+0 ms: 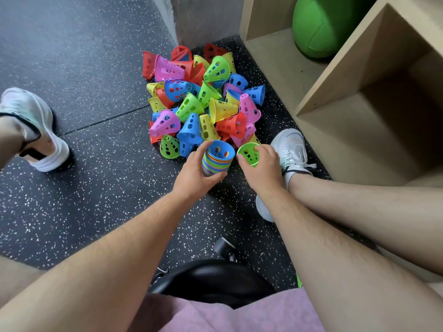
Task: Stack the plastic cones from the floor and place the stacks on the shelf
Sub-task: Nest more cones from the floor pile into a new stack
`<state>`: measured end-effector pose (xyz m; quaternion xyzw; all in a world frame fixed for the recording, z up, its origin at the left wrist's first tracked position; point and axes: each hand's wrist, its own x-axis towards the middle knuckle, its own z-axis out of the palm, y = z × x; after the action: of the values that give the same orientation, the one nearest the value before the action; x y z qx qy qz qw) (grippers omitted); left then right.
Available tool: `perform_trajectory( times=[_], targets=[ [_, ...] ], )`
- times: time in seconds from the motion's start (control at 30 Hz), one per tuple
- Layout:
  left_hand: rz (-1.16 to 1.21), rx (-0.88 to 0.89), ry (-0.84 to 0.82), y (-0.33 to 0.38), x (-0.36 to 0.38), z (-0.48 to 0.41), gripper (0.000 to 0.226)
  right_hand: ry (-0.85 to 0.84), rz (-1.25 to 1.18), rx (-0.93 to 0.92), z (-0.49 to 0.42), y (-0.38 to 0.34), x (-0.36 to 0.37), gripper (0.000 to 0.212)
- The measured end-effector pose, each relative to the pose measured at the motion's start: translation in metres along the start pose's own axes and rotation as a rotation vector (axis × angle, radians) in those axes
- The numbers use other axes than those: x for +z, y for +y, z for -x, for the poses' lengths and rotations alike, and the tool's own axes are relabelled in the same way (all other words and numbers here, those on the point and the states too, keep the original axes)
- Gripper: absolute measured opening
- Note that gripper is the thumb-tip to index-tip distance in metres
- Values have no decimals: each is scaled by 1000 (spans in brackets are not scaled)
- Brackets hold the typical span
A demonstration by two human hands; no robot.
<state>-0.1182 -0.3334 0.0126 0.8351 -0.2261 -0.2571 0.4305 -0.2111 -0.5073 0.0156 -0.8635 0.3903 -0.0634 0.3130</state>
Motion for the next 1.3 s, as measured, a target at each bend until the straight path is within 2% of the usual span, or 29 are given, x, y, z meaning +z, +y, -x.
perform_trajectory(
  times=[0.17, 0.27, 0.4, 0.5, 0.57, 0.6, 0.67, 0.7, 0.83, 0.9, 0.97, 1.1, 1.23, 1.3],
  targets=[
    [17, -38, 15, -1, 0, 1, 90, 261, -225, -64, -5, -20, -12, 53],
    [34, -50, 1, 0, -1, 2, 93, 328, -349, -54, -11, -38, -21, 54],
    [29, -54, -8, 0, 0, 2, 97, 183, -482, -84, -15, -60, -32, 54],
    [47, -51, -12, 0, -1, 3, 102, -62, -394, -98, -15, -64, -27, 52],
    [82, -64, -5, -1, -2, 4, 104, -194, -253, -108, -12, -61, -19, 62],
    [84, -67, 1, 0, -3, 4, 105, -258, -222, -94, -10, -57, -15, 59],
    [103, -68, 8, 1, -3, 5, 107, -362, -267, -30, -7, -51, -12, 39],
    [127, -71, 8, 2, -4, 6, 107, -397, -310, 4, -7, -51, -12, 40],
    [208, -77, 13, 6, -7, 4, 91, -468, -373, 33, -17, -54, -10, 74],
    [247, -74, 31, 9, -10, 2, 86, -509, -391, 42, -20, -59, -7, 80],
    [257, -75, 56, 13, -15, 1, 85, -540, -411, 22, -19, -65, -3, 72],
    [272, -126, 112, 11, -22, 0, 82, -555, -411, -19, -20, -81, 14, 44],
    [292, -197, 166, 3, -26, -3, 88, -380, -343, -124, -20, -95, 25, 29],
    [306, -219, 178, 2, -27, -3, 83, -336, -274, -166, -22, -101, 30, 27]
  ],
)
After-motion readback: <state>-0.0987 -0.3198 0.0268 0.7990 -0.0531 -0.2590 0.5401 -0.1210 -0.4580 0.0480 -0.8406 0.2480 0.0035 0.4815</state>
